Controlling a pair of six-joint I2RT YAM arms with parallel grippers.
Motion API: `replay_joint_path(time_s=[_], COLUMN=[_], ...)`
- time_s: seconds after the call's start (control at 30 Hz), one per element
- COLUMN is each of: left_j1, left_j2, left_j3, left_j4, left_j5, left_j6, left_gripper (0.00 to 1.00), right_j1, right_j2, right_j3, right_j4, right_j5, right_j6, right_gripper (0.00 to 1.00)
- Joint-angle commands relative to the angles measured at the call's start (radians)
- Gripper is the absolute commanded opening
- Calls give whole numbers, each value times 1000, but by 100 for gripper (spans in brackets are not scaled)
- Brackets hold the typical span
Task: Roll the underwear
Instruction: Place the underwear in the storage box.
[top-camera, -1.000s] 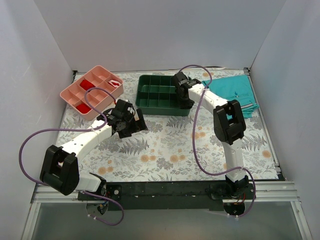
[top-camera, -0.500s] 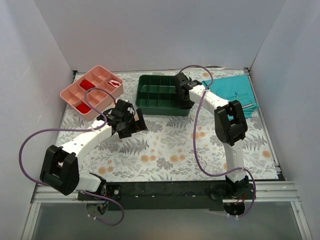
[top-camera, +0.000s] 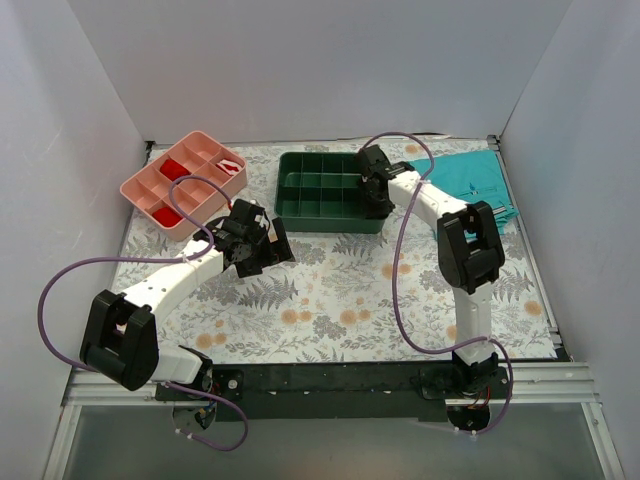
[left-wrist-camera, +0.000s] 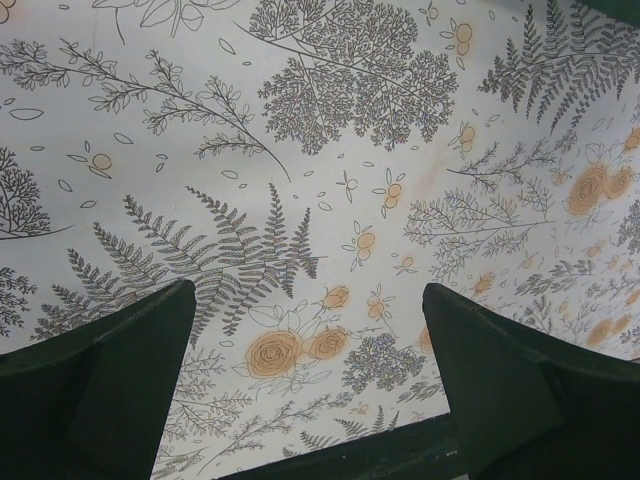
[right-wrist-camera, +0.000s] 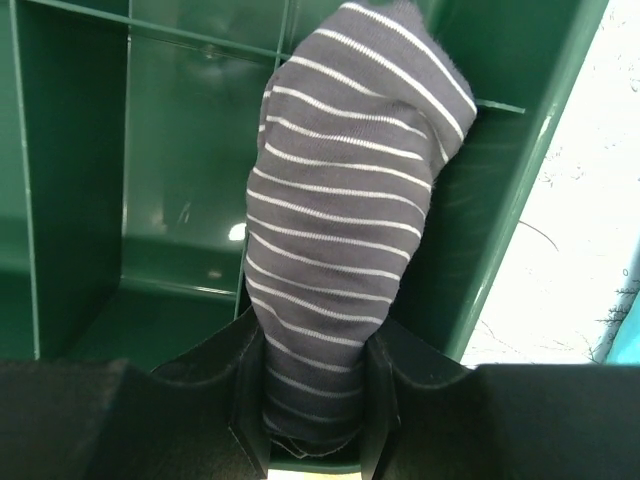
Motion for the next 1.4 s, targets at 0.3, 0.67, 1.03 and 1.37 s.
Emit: replay_joint_path(time_s=[0.3,0.67,1.03,1.37], left_j1=[7,7,7,7], left_j2=[-7,-10,-13,-5], left_j3=[-7,-23,-47,-46], left_j4=[2,14,22,23], left_j5=[17,22,28,29], left_j6=[-1,2,4,11], left_gripper=[98,98,98,98], right_j1=[-51,-49,-49,-48], right_j2=[-35,-57,-101,-139], right_j3=[-80,-47,-3,45], right_j4=[-18,-82,-109,-123], right_j5=[-121,-64,-66,-39], right_j6=[26,32,49,61], right_gripper=[4,31,57,64])
